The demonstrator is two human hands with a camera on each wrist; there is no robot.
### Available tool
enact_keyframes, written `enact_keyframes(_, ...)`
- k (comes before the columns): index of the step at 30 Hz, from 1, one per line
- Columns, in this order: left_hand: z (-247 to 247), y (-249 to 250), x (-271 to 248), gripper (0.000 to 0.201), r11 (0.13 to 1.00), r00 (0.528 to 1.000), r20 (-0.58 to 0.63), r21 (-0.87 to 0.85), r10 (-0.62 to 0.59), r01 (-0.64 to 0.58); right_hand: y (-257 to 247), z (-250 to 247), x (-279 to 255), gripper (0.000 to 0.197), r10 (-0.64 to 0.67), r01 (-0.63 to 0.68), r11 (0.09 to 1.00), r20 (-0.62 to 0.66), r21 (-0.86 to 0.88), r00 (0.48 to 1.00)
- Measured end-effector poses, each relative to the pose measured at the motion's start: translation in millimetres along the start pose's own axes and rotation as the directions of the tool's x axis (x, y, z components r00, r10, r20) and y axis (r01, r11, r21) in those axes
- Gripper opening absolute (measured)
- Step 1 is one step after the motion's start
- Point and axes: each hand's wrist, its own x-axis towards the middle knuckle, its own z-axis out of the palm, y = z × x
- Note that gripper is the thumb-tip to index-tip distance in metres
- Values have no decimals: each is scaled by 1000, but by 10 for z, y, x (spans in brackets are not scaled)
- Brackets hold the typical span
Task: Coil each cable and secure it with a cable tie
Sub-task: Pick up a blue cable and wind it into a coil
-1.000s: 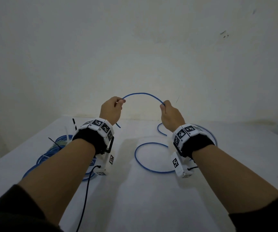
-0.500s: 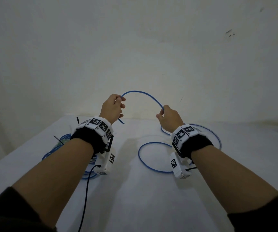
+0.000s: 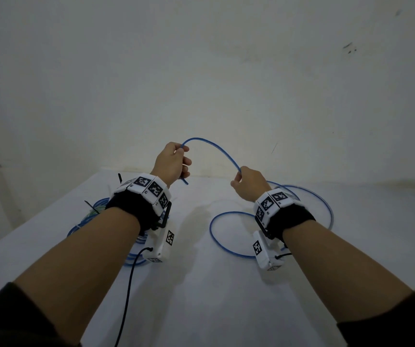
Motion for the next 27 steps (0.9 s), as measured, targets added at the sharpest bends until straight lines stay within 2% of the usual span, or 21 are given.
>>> enact_keyframes(7,-6,20,-47,19,999,998,48,-21,36,-35,-10,63,0,2,-32,36,998,64,-60,997)
enact_keyframes(11,15,76,-47,23,985,997,75,-169,-28,40,-55,117,6,3,-40,48,995,98,-84,994)
enact_keyframes(13,10,82,-67,27,983,990,137,-182,29,-4,-79,124,10,6,-34,42,997,108,-71,994)
enact_keyframes(15,-2,75,-88,24,988,980,161,-120,120,-102,-117,121,-9,19,-47,46,999,106,8,993)
enact_keyframes(17,8,55,-81,21,978,970,129,-49,208,-203,-172,129,-43,27,-97,85,992,127,98,987)
enact_keyframes(19,43,15,-35,22,958,957,66,32,282,-284,-226,141,-85,18,-168,149,983,188,109,968)
enact_keyframes(21,92,-28,14,25,940,945,56,99,321,-325,-262,140,-113,10,-234,221,972,259,79,937)
enact_keyframes(24,128,-92,38,23,871,917,182,292,356,-396,-307,92,-129,15,-303,305,951,309,44,901)
enact_keyframes(27,120,-161,16,23,751,893,319,490,317,-442,-338,-1,-117,22,-452,456,890,196,27,870)
